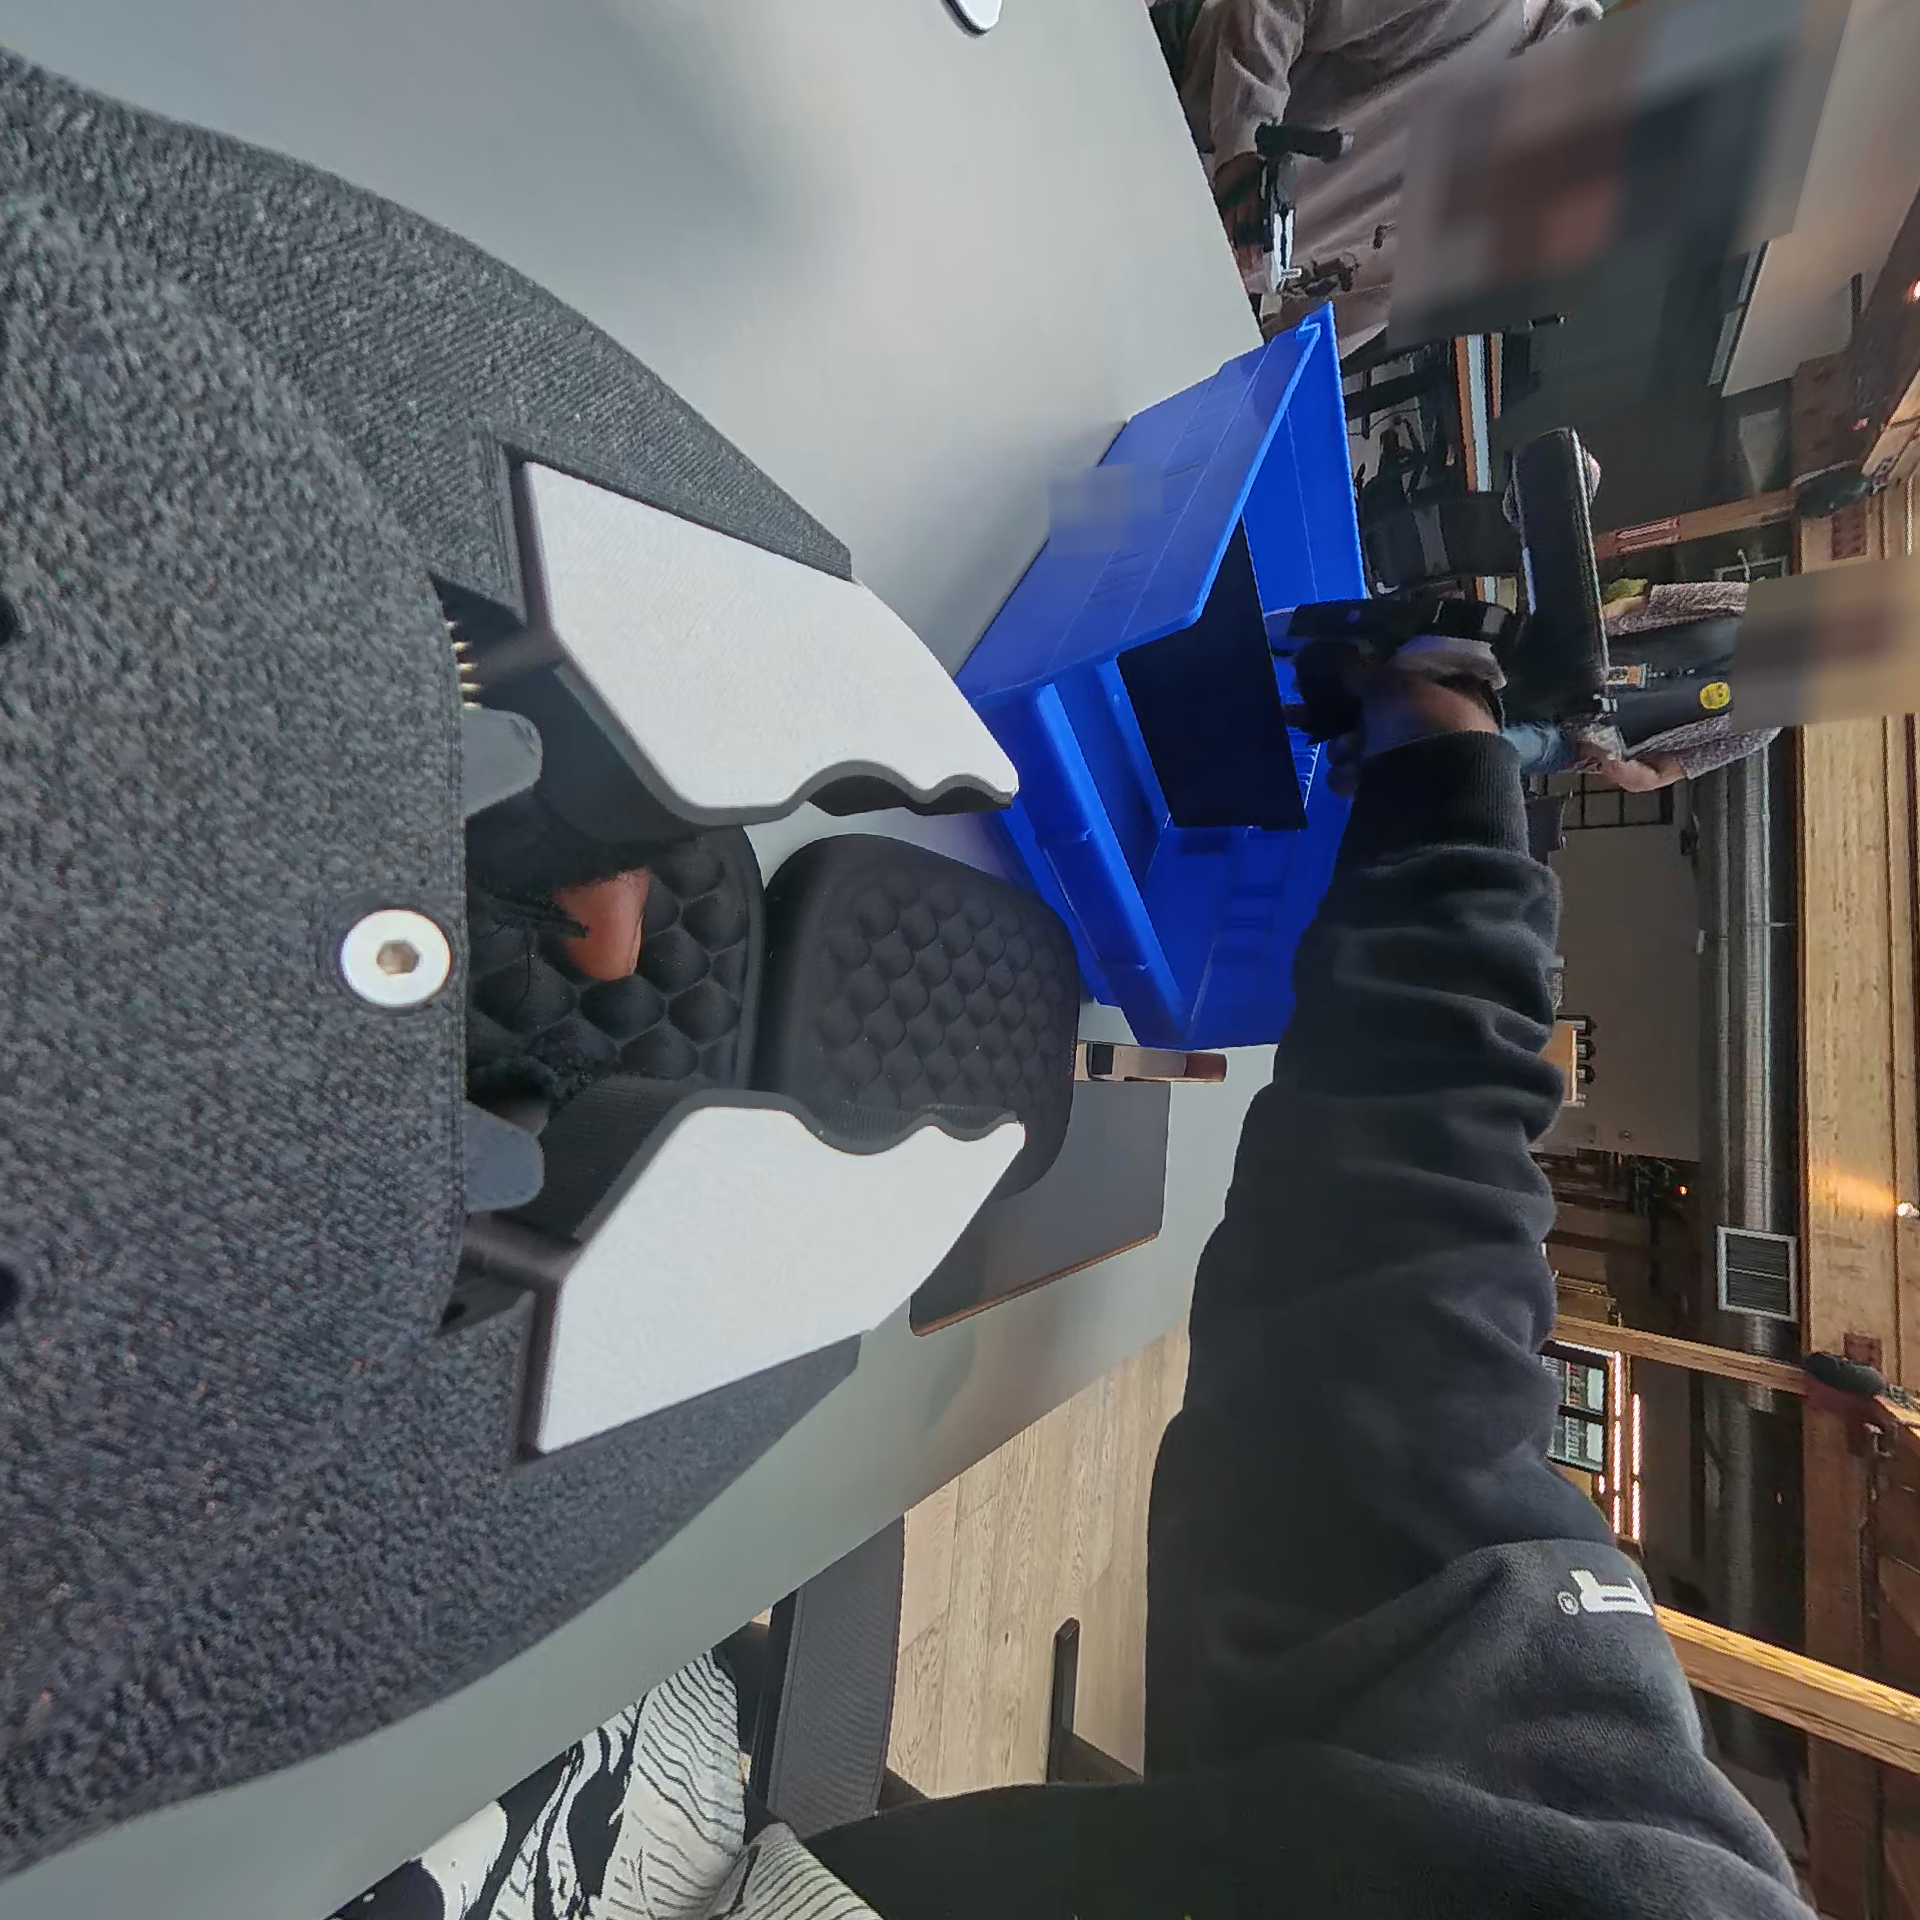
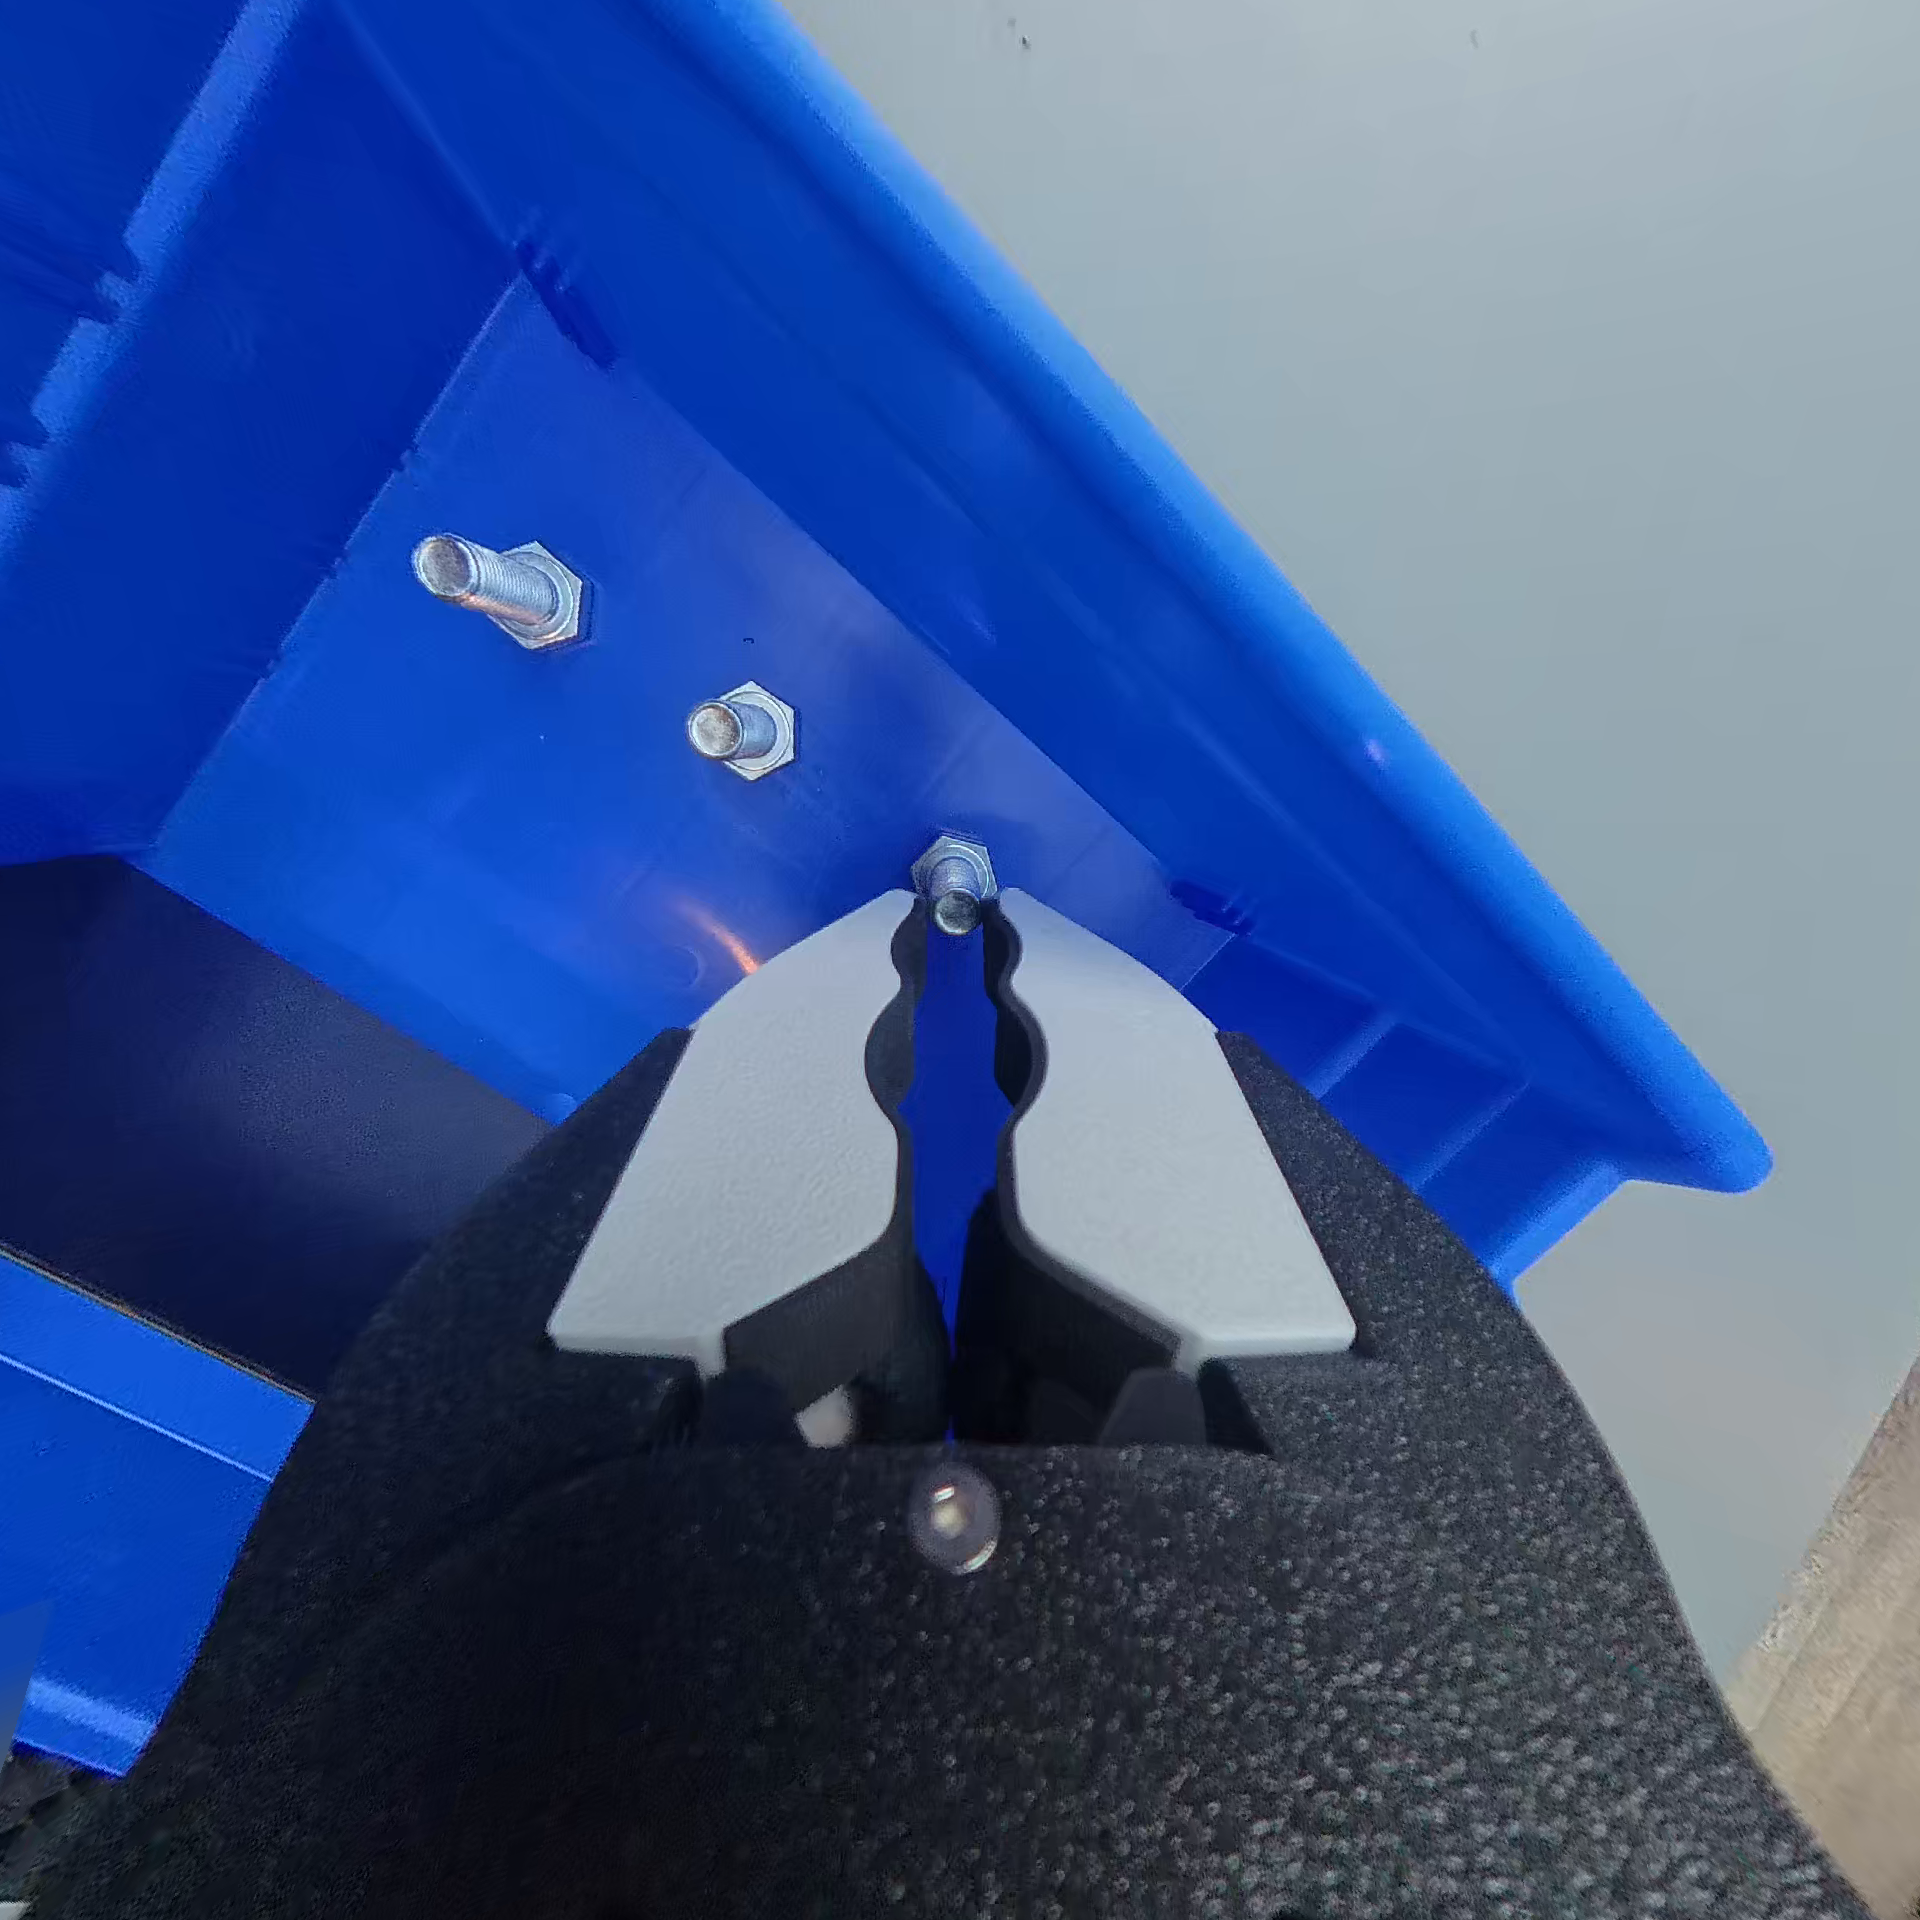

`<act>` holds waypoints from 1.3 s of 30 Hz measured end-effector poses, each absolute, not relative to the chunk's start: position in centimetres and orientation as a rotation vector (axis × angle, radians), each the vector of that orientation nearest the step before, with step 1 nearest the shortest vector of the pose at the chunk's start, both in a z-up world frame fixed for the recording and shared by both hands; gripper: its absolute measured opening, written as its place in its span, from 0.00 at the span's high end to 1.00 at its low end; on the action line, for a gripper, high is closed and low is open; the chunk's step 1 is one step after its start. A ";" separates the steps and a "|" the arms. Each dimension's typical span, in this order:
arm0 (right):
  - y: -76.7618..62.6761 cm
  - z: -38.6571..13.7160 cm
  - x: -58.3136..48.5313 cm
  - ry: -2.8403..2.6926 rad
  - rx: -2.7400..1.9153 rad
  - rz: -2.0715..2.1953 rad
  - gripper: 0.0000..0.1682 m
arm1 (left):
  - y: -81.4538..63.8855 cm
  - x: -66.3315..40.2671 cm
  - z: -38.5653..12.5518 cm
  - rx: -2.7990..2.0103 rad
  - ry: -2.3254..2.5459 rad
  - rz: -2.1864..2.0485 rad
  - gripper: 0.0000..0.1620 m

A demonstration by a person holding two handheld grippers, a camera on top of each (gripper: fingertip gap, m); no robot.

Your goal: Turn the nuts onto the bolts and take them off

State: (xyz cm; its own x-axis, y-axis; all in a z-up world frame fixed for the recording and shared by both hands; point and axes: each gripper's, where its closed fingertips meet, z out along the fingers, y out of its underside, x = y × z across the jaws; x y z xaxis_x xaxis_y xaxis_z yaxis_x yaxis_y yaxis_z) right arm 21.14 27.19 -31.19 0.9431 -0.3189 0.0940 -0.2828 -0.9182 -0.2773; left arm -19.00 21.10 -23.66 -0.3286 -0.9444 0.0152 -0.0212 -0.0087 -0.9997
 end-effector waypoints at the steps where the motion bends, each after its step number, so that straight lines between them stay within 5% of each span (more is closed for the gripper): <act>1: 27.2 -31.2 21.1 0.446 -2.837 -0.200 0.94 | 21.1 -19.0 -23.7 -1.056 1.462 -1.452 0.67; 8: 27.2 -30.0 21.1 0.412 -2.796 -0.254 0.86 | 21.1 -19.0 -23.7 -1.059 1.460 -1.449 0.67; 16: 27.9 -22.7 16.8 0.290 -2.423 -0.183 0.70 | 21.2 -18.9 -23.8 -1.068 1.458 -1.435 0.67; 24: 25.9 -14.3 6.9 0.111 -1.927 0.000 0.41 | 22.1 -18.9 -23.4 -1.100 1.399 -1.439 0.68; 31: 22.3 -13.4 -0.8 0.011 -1.688 0.043 0.25 | 22.9 -19.4 -22.2 -1.106 1.367 -1.375 0.67; 39: 20.5 -17.9 -6.5 -0.029 -1.569 0.089 0.31 | 26.9 -25.3 -18.0 -1.245 1.215 -1.212 0.66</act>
State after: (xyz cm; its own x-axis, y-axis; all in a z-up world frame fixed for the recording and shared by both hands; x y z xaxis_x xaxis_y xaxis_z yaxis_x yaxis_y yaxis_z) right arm -6.50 20.46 -17.92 0.9965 0.0750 -0.0378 -0.0379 -0.0005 -0.9993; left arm -25.31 26.95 -17.96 0.0027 -0.9997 0.0223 -0.0250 -0.0224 -0.9994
